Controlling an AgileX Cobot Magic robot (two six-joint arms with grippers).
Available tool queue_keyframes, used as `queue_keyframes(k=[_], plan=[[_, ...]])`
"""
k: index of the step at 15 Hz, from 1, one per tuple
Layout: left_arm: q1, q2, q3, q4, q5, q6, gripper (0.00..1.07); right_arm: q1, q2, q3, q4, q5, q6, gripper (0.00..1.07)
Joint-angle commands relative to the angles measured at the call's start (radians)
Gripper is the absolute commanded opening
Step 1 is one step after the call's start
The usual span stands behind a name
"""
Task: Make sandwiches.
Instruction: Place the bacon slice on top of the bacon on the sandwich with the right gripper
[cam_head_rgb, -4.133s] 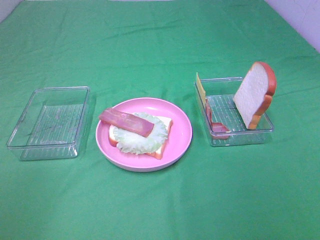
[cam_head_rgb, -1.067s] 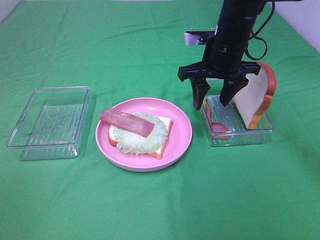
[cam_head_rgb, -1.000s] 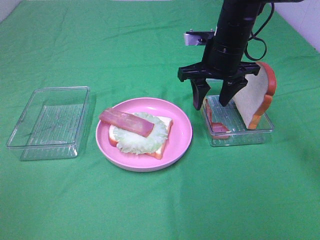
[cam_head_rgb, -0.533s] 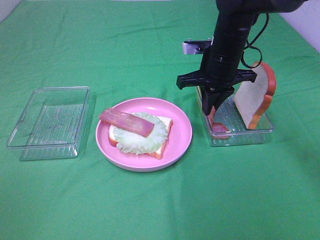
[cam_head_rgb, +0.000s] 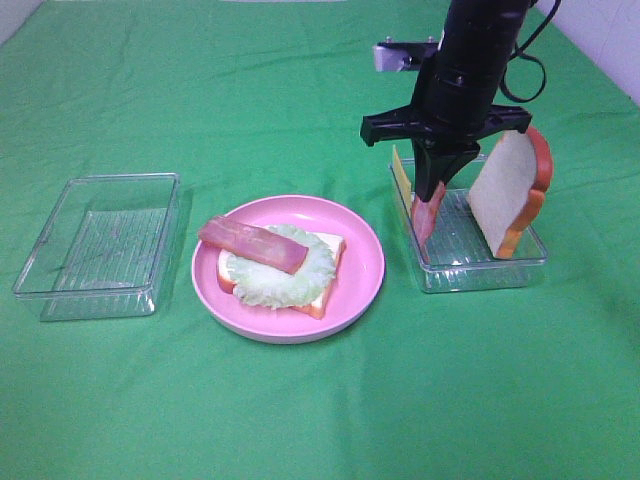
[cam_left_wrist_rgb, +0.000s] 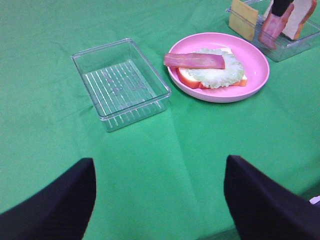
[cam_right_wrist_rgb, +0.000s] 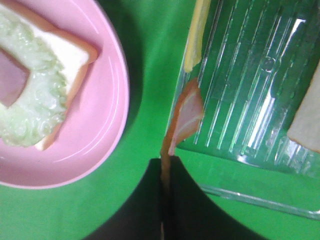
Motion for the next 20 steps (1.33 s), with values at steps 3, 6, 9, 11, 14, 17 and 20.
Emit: queue_keyframes(k=[3, 6, 9, 11, 14, 17, 20], plan=[[0.002, -0.008, 0.005, -0.006, -0.011, 0.002, 0.69, -0.001, -0.142, -0.008, 0.084, 0.062, -0.018, 0.00], [0.002, -0.008, 0.005, -0.006, -0.011, 0.002, 0.69, -0.001, -0.198, -0.008, 0.431, 0.061, -0.175, 0.00], [0.002, -0.008, 0.005, -0.006, -0.011, 0.002, 0.69, -0.001, -0.167, -0.008, 0.688, 0.044, -0.317, 0.00], [0.002, -0.008, 0.005, -0.006, -0.011, 0.002, 0.69, 0.009, -0.139, -0.008, 0.772, 0.018, -0.351, 0.00], [0.002, -0.008, 0.005, -0.006, -0.011, 0.002, 0.69, 0.064, -0.078, -0.008, 0.820, -0.064, -0.383, 0.00], [0.002, -0.008, 0.005, -0.006, -0.011, 0.002, 0.69, 0.121, -0.013, -0.008, 0.823, -0.132, -0.382, 0.00], [0.002, -0.008, 0.005, -0.006, -0.011, 0.002, 0.69, 0.149, 0.058, -0.008, 0.832, -0.164, -0.382, 0.00]])
